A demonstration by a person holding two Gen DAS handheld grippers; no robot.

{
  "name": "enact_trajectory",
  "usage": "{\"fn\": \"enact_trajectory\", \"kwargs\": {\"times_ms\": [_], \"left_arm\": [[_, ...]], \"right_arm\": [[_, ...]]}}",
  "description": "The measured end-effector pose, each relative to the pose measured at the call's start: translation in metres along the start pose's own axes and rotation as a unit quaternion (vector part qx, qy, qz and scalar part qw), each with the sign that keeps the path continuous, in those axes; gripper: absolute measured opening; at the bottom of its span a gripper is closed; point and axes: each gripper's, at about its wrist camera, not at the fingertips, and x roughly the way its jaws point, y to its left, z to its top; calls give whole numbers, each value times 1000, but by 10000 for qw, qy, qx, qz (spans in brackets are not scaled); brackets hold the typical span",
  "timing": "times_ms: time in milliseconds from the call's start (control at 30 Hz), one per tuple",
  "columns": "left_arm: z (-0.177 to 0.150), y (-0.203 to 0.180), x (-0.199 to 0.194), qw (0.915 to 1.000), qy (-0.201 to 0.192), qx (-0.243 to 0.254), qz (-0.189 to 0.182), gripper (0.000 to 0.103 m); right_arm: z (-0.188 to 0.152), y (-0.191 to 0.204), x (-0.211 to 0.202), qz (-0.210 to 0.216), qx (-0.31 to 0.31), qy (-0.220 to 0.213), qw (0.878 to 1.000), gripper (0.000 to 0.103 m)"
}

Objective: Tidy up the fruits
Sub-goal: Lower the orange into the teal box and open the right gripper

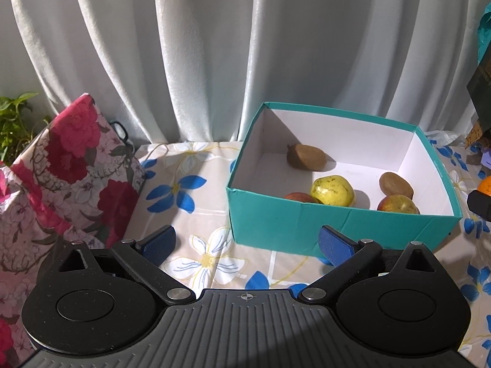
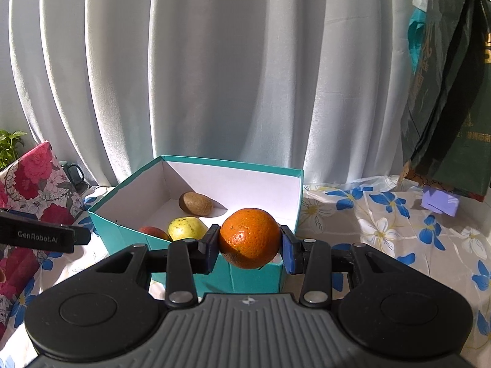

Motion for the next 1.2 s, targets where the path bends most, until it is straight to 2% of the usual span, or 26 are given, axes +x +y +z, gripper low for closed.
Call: {"fn": "enact_trajectory", "kwargs": {"times_ms": [600, 1067, 1200], "left_arm": [[-6, -1, 5, 9998, 164, 26, 107, 102], [-19, 19, -5, 9994, 245, -211, 153, 102], [-24, 22, -5, 9990, 337, -236, 191, 102]], "right_arm": [[2, 0, 35, 22, -112, 66, 9999, 40], [-3, -4, 70, 58, -125, 327, 9994, 40], [-6, -1, 84, 147, -111, 516, 9985, 40]]}}
